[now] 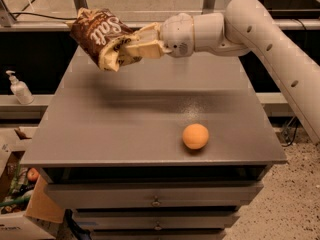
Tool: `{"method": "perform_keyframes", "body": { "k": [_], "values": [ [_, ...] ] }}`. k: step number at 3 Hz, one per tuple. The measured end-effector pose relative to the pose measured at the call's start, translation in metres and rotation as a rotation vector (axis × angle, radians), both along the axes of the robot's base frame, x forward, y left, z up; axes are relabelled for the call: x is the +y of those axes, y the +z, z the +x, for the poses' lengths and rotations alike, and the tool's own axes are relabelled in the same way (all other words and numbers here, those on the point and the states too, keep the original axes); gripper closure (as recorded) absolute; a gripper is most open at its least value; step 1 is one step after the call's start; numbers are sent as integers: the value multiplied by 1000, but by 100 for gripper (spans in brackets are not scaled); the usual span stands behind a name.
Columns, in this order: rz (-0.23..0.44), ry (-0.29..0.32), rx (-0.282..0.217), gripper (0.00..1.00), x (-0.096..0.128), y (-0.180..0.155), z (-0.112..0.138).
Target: Pick brown chip bag
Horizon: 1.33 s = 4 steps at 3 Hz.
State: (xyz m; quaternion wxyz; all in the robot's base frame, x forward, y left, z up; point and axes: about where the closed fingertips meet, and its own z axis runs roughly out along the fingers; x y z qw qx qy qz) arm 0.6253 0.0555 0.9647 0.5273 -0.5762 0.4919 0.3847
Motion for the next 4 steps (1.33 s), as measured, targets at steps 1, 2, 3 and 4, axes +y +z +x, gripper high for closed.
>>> {"method": "perform_keyframes", "body": {
  "k": [1,2,3,4],
  "values": [
    [-36,-12,10,100,-20,3,-12],
    [-90,-21,21,100,-48,7,-25],
    [-132,36,75,100,-66,-7,-41],
    [-132,36,75,100,-66,-7,-41]
  ]
}}
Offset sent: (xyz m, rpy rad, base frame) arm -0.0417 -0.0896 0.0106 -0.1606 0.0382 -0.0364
